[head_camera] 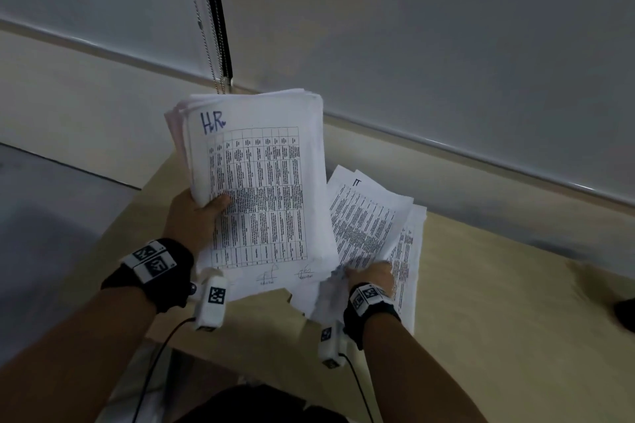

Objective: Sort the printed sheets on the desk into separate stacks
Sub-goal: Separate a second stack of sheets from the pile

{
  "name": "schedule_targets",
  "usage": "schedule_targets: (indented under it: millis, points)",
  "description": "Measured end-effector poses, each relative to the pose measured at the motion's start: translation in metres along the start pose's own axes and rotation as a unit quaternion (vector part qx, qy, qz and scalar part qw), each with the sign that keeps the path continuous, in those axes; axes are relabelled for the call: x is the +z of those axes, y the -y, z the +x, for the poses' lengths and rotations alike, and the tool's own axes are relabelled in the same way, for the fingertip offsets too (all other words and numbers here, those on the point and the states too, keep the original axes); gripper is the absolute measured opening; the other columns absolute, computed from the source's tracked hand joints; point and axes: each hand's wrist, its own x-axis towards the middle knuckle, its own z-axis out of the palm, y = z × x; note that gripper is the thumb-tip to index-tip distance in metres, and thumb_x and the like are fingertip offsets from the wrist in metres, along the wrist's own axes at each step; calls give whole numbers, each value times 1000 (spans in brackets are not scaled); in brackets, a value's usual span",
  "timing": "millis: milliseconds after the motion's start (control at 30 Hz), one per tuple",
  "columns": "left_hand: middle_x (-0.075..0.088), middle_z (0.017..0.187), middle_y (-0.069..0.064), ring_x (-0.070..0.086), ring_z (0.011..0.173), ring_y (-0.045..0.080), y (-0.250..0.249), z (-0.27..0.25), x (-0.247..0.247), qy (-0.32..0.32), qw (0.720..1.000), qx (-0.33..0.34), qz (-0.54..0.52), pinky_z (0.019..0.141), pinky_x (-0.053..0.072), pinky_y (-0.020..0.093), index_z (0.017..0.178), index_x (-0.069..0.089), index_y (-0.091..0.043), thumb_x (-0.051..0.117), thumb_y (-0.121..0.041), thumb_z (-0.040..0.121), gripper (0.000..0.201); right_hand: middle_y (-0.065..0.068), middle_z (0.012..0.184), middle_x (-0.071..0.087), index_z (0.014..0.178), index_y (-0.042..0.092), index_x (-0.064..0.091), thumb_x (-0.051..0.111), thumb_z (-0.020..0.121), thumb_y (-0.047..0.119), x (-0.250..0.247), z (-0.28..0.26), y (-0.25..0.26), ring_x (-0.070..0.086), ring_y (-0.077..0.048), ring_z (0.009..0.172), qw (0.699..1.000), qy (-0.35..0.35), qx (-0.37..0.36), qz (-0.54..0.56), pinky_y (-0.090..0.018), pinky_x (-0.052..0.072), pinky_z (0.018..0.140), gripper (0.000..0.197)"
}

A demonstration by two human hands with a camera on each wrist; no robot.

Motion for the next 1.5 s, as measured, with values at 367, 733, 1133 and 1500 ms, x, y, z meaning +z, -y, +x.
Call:
schedule_targets:
  millis: [367,733,1133,1500]
  points:
    - [69,91,-8,65,84,10,0,4,-12,4,1000,-4,-23,83,47,27,107,68,-19,68,-21,91,16,-14,145,30,146,12,25,83,56,60,-40,14,-36,32,-38,130,989,-83,60,-104,-54,34,104,116]
    - [67,88,-12,63,81,5,3,4,-1,48,998,-21,-18,70,47,22,112,68,-12,68,-18,91,21,-22,101,67,112,7,52,64,89,17,-55,16,-42,65,-38,84,992,-100,-55,57,-42,56,74,28]
    - [68,114,16,62,103,33,50,-5,45,180,960,-191,94,95,52,51,120,65,-6,73,-22,88,37,-8,59,58,74,0,64,78,79,33,-183,-11,-20,57,-21,59,940,-200,-211,177,-27,38,49,37]
    - [67,93,9,67,90,35,79,3,63,166,960,-212,79,93,53,45,90,64,-13,51,-51,92,41,-15,132,60,135,6,53,58,94,18,-43,-8,-16,58,-33,119,988,23,-141,64,-35,47,100,43]
